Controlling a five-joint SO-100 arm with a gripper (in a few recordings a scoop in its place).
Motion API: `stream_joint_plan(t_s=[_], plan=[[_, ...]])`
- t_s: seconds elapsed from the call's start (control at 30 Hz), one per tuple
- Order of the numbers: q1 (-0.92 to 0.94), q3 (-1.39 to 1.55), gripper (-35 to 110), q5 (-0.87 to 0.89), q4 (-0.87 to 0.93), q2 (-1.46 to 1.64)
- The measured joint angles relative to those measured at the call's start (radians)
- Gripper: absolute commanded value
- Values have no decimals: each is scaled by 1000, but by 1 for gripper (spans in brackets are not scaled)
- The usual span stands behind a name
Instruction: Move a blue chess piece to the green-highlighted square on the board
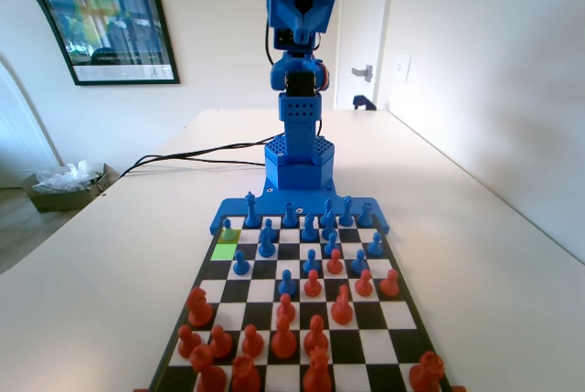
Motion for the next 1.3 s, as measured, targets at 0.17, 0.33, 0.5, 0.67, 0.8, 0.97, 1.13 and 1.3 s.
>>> stream_joint_plan(t_s=[0.17, 0.33, 0.5, 0.67, 0.8, 0.97, 1.13, 1.3], plan=[[0, 0, 1, 12, 0, 17], [0, 0, 1, 15, 0, 17], [0, 0, 1, 15, 0, 17], [0, 0, 1, 8, 0, 17], [0, 0, 1, 12, 0, 18], [0, 0, 1, 12, 0, 18], [0, 0, 1, 14, -14, 15], [0, -5, 1, 32, -15, -14]])
